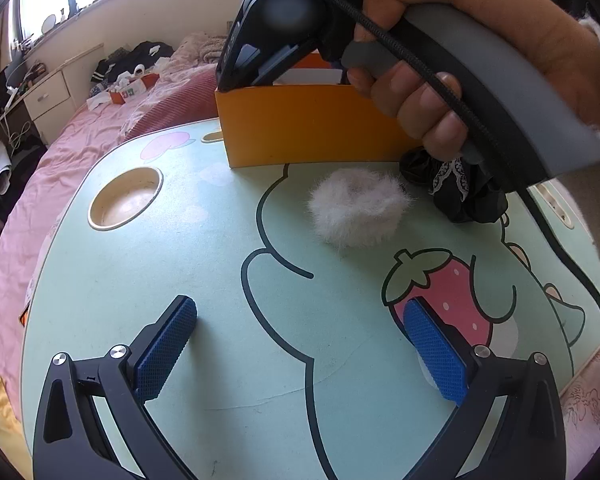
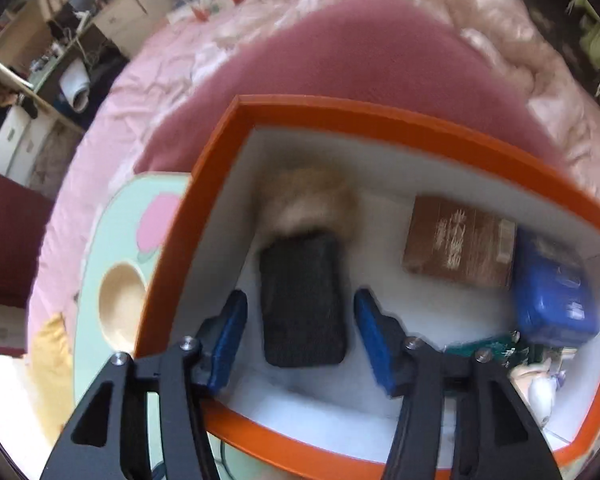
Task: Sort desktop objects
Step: 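Grasp the black pouch in the box with the right gripper and set it beside the white pouch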
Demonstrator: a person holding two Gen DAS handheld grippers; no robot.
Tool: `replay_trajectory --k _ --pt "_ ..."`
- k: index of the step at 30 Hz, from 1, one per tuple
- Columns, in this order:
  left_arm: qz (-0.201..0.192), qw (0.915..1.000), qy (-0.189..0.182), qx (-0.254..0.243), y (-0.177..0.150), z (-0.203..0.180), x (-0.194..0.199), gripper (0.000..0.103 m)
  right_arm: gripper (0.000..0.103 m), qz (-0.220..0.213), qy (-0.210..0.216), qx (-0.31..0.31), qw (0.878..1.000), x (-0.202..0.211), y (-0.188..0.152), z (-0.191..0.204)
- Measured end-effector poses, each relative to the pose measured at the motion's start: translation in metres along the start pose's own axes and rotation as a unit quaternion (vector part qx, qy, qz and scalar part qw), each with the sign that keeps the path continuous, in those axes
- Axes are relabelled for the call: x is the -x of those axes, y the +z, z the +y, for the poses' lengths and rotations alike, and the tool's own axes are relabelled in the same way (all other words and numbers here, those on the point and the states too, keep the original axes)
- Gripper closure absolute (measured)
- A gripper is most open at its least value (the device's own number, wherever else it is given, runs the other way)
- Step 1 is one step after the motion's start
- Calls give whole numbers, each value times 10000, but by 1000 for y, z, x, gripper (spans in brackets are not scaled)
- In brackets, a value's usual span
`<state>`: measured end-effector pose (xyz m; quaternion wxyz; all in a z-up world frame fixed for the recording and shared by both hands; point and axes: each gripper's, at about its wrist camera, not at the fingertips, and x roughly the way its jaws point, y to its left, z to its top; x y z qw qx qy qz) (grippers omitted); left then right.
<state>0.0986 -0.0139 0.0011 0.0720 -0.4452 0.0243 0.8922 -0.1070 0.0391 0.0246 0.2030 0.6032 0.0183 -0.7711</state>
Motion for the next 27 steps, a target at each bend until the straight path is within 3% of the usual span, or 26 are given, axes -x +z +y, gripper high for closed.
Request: replay_trajectory --k 1,3,6,9,12,14,17,21,23,27 --pt "-2 10000 3 -8 0 0 1 0 63 60 196 -26 9998 2 0 -1" --pt "-3 10000 1 -8 0 0 0 0 63 -2 164 -53 9999 5 -2 -5" --pt "-3 10000 3 -7 0 0 1 0 63 -390 513 -204 9977 25 -10 -17" --pt "-2 10000 2 -7 -1 0 0 0 63 -1034 805 -340 9908 71 -23 -33" --pt "-2 10000 4 -7 0 0 0 0 63 -1362 1128 -311 9837 110 -42 -40" --pt "-2 10000 3 -6 0 0 0 0 63 -1517 1130 -76 9819 133 -62 -36" --pt "-1 10000 4 -7 0 0 0 0 63 -1384 978 214 9853 139 -94 -27" --pt "-1 10000 3 -8 0 0 0 0 62 -755 936 72 9927 100 -131 -36" --pt "-1 10000 2 -8 -1 0 0 0 62 -589 711 -18 9957 78 -141 -44" --pt "-1 10000 1 -9 -1 0 1 0 62 -569 682 0 9960 61 -142 -43"
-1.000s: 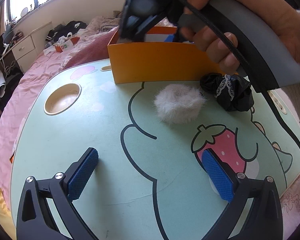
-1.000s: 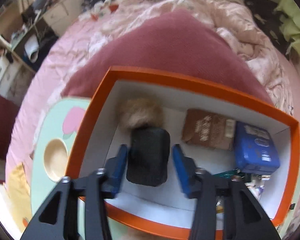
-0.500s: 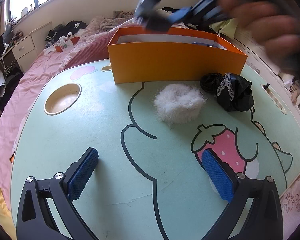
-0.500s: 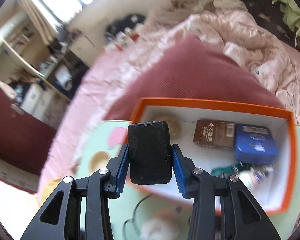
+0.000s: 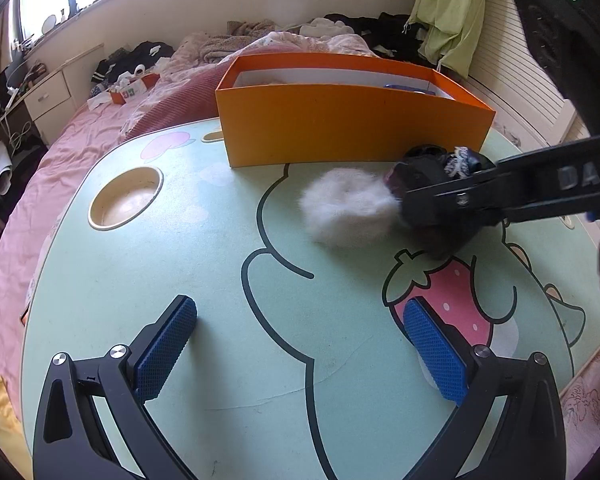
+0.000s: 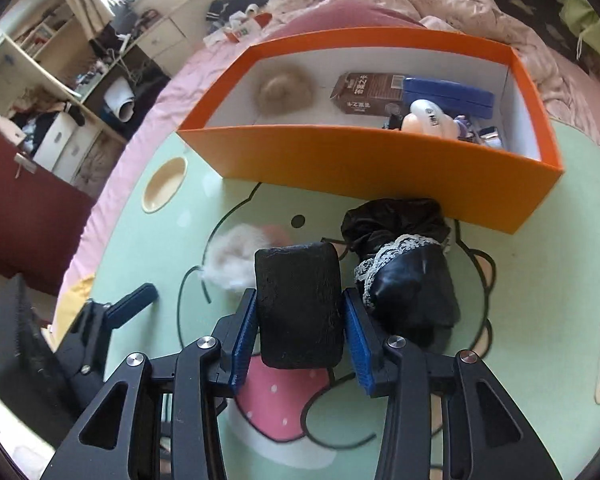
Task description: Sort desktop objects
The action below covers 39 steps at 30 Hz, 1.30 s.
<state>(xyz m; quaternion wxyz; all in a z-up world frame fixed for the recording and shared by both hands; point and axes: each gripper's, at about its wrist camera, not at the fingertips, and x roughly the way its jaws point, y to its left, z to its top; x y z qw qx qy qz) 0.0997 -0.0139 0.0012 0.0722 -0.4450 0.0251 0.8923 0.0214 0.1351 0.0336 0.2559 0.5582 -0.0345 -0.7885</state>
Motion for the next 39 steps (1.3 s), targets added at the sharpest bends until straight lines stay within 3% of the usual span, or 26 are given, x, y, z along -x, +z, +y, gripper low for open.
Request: replay_trajectory --k 2,4,7,12,18,21,22,32,39 --pt "-1 10000 -2 1 0 0 0 0 61 -236 23 45 9997 4 1 3" --pt "-1 10000 0 1 0 0 0 0 46 -455 194 1 9988 14 -2 0" --pt "0 10000 1 1 0 0 -1 0 36 -886 190 21 9959 35 -17 -1" --pt "1 10000 2 0 1 0 -1 0 35 -1035 -284 339 9936 49 -51 -3" --pt "4 10000 4 -4 1 1 -1 0 33 -945 -1068 392 9890 31 -83 -17" --pt "5 10000 15 -5 0 0 1 0 4 -904 -1363 605 9847 19 -84 -9" --pt "7 10000 20 -7 0 0 1 0 0 -828 -1540 713 9820 13 -84 -6" --pt "61 9999 85 109 1 2 4 0 0 -962 -1461 736 9818 12 -89 -6" --pt "-90 9980 -375 502 25 18 23 0 0 -1000 -1403 698 9826 13 -92 -7"
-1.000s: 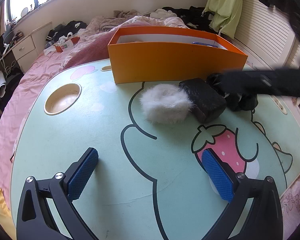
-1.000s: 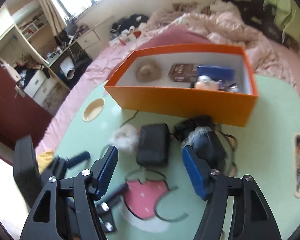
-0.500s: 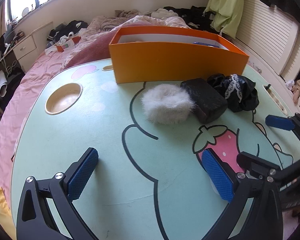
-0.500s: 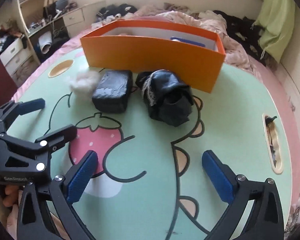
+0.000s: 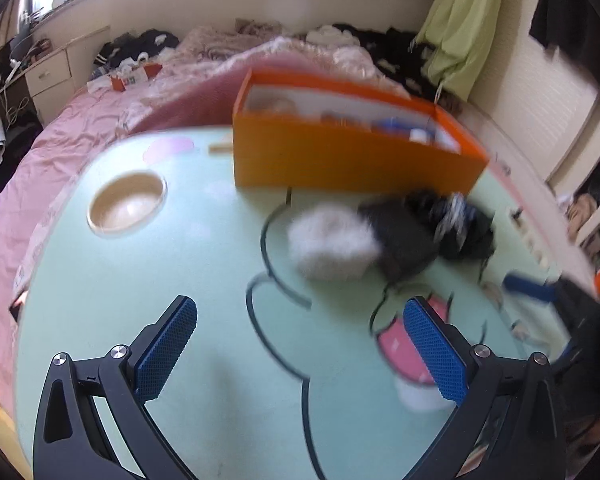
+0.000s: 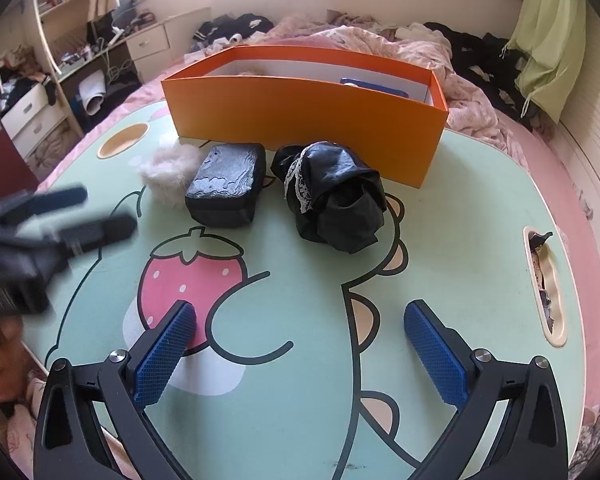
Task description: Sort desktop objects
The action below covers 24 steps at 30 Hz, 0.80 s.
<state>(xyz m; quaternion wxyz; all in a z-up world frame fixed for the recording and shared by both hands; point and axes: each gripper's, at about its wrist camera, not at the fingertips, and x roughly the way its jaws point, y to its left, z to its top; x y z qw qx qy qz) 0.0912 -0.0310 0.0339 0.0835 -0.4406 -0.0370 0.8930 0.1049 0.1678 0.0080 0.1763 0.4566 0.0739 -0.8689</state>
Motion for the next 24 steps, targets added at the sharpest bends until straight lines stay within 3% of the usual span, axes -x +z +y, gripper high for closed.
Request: replay_trajectory --k 6,10,12,17,20,24 --pt "-536 9983 -237 16 69 -8 25 1 0 -9 5 -4 10000 0 0 -1" --pt "-643 9978 72 -109 118 -19 13 31 0 -21 7 1 10000 3 0 -2" --pt "-490 9988 -20 -50 138 -19 -3 43 0 -24 7 2 10000 4 0 -1" --pt "370 9981 -482 108 171 4 -55 90 0 -37 18 -14 10000 4 0 -1" --pt "620 9962 -577 204 183 18 -74 94 0 -42 21 -15 10000 4 2 0" --pt "919 9953 69 -284 181 6 -97 94 0 -45 25 -18 10000 4 2 0"
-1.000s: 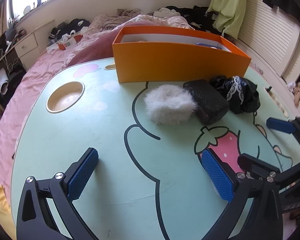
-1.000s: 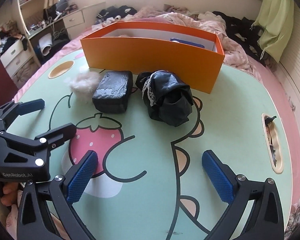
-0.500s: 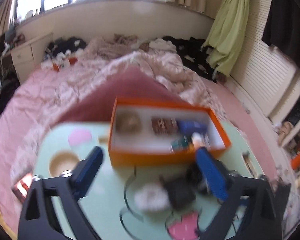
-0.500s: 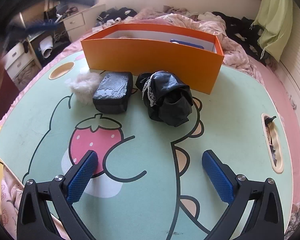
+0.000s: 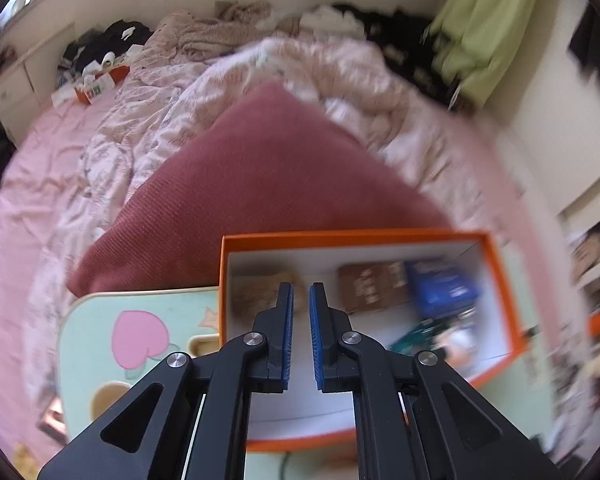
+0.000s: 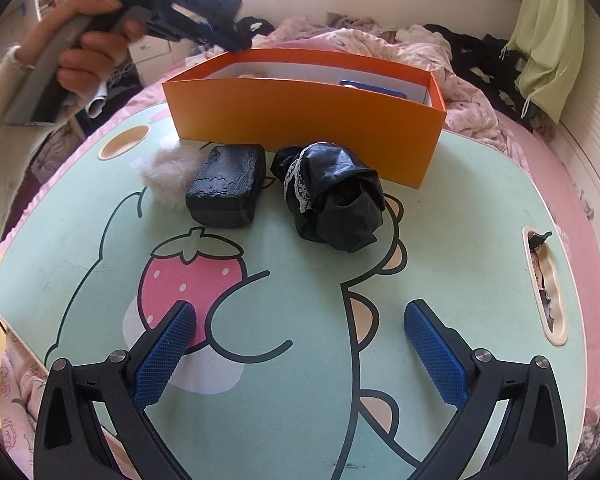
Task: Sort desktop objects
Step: 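Grasp the brown fluffy ball in the box with the left gripper and place it on the table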
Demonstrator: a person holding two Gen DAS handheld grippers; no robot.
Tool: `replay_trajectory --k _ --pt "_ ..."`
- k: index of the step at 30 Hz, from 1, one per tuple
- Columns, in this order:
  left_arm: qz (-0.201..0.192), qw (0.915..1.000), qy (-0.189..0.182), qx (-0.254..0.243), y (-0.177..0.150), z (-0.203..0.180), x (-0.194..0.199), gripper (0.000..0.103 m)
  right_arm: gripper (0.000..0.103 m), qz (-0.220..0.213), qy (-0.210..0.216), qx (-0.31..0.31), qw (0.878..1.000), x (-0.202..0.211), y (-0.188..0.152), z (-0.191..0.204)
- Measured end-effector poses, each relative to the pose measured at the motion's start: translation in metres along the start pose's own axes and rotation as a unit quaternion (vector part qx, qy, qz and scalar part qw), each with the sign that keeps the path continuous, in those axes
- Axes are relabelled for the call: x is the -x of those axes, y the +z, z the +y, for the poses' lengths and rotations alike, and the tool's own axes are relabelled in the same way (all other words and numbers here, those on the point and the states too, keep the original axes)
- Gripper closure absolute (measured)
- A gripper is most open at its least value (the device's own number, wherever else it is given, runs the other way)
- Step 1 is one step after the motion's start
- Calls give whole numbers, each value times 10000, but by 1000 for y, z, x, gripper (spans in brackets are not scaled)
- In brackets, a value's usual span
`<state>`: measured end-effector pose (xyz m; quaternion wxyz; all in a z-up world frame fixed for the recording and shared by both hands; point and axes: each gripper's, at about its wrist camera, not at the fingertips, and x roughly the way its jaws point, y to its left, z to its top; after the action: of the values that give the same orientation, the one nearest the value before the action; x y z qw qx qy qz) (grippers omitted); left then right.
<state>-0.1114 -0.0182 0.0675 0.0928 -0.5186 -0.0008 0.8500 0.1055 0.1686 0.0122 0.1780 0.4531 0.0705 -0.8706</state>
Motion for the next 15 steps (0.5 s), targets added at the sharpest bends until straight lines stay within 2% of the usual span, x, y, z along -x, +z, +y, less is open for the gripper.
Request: replay_trajectory --k 3,4,5,7,11,15 --pt "293 9980 474 -293 -3 -11 -24 94 0 -5 5 2 10000 -1 -1 -1" --pt "390 9969 601 -324 -3 -13 -33 91 0 -5 5 3 10000 -1 -1 -1" --pt "400 9958 745 -344 -2 -15 -37 82 0 -5 5 4 10000 -1 0 -1" --pt "347 9939 978 -385 2 -18 -40 72 0 -9 6 1 10000 -1 -1 -1" --pt "364 9937 1004 -329 10 -18 -45 63 0 -8 4 0 10000 -1 0 -1" --pt "346 9920 1158 -357 14 -20 -51 62 0 -9 3 2 10000 -1 0 0"
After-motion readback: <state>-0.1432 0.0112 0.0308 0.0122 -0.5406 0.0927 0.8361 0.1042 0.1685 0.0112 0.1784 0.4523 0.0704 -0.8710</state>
